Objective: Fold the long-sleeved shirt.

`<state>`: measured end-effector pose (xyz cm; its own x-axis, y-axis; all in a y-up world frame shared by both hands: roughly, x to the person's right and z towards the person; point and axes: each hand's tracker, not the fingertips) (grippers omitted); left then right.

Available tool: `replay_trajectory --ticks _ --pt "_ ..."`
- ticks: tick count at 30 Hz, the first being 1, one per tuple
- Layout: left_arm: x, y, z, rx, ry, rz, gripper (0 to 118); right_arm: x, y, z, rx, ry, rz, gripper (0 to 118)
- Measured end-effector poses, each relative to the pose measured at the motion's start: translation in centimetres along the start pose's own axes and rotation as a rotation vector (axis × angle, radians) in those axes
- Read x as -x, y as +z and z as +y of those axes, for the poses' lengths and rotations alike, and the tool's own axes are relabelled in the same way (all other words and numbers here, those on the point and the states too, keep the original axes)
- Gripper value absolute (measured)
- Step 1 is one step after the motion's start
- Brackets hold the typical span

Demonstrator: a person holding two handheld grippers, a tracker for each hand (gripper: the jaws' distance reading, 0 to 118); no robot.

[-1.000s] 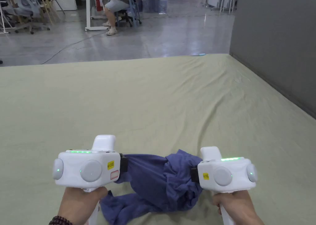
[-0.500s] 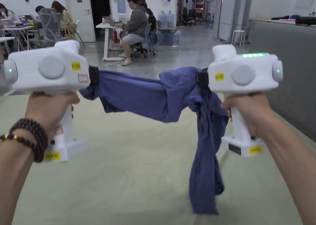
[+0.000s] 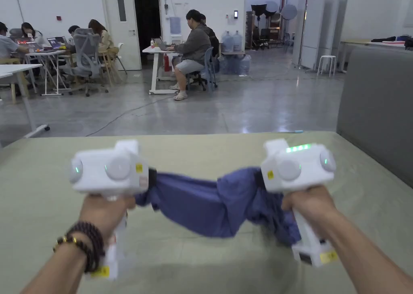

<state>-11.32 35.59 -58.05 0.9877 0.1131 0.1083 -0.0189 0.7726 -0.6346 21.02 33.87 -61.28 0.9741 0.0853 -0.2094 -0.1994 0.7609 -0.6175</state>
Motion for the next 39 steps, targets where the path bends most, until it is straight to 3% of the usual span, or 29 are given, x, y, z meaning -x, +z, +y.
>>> replay_trajectory --ticks 4,7,10,14,20,24,25,26,27,28,29,30,33,35,36,37,38,39 --pt "0.7 -4.4 -7.7 0.187 0.003 -0.003 0 1.4 -4.5 -6.6 0.140 -0.057 0.060 12" --pt "1.8 -5.4 -10.2 0.215 -0.003 0.010 0 2.0 -5.1 -8.5 0.152 -0.034 0.061 12" --pt "2.9 -3.5 -11.6 0.188 0.058 -0.002 0 2.3 -3.3 -9.6 0.117 -0.042 0.062 12" --pt "3.2 0.2 -15.8 0.139 0.143 -0.005 0 3.2 0.3 -13.9 0.098 -0.126 0.060 12" --pt "3.6 4.7 -24.8 0.189 0.249 -0.010 0 5.4 5.4 -24.5 0.185 -0.155 0.063 12" --pt "4.6 5.7 -28.6 0.212 0.325 -0.057 0 5.5 6.4 -27.9 0.197 -0.149 0.069 14" --pt "4.8 6.2 -28.8 0.205 0.353 -0.050 9 5.2 7.1 -27.8 0.146 -0.161 0.071 34" --pt "4.7 7.1 -28.9 0.186 0.354 -0.036 27 5.1 8.3 -27.7 0.124 -0.191 0.059 62" --pt "4.5 8.0 -28.9 0.160 0.353 -0.020 56 5.0 9.4 -27.6 0.111 -0.216 0.047 91" --pt "4.4 9.3 -28.9 0.126 0.339 -0.016 97 4.9 11.3 -27.8 0.070 -0.249 0.037 106" --pt "4.1 10.6 -29.2 0.084 0.324 -0.031 114 4.8 13.2 -28.2 0.012 -0.275 0.042 106" --pt "3.5 12.4 -29.7 0.033 0.314 -0.040 118 4.9 15.1 -28.8 -0.036 -0.303 0.035 106" --pt "1.8 16.2 -31.6 -0.031 0.279 -0.058 118 5.6 19.7 -30.9 -0.052 -0.355 -0.017 106" --pt "0.5 17.9 -33.4 0.016 0.231 -0.083 118 6.1 21.4 -32.6 0.048 -0.292 0.028 104" --pt "0.1 18.3 -33.9 0.041 0.224 -0.079 114 6.2 21.8 -33.1 0.086 -0.279 0.043 91" --pt "-0.3 18.6 -34.4 0.064 0.206 -0.084 83 6.5 22.2 -33.8 0.089 -0.265 0.057 45" --pt "-0.8 19.1 -35.0 0.043 0.188 -0.081 37 6.9 22.6 -34.3 0.064 -0.254 0.049 2" --pt "-1.1 19.2 -35.1 0.027 0.146 -0.075 0 7.4 22.8 -34.5 0.057 -0.216 0.007 0"
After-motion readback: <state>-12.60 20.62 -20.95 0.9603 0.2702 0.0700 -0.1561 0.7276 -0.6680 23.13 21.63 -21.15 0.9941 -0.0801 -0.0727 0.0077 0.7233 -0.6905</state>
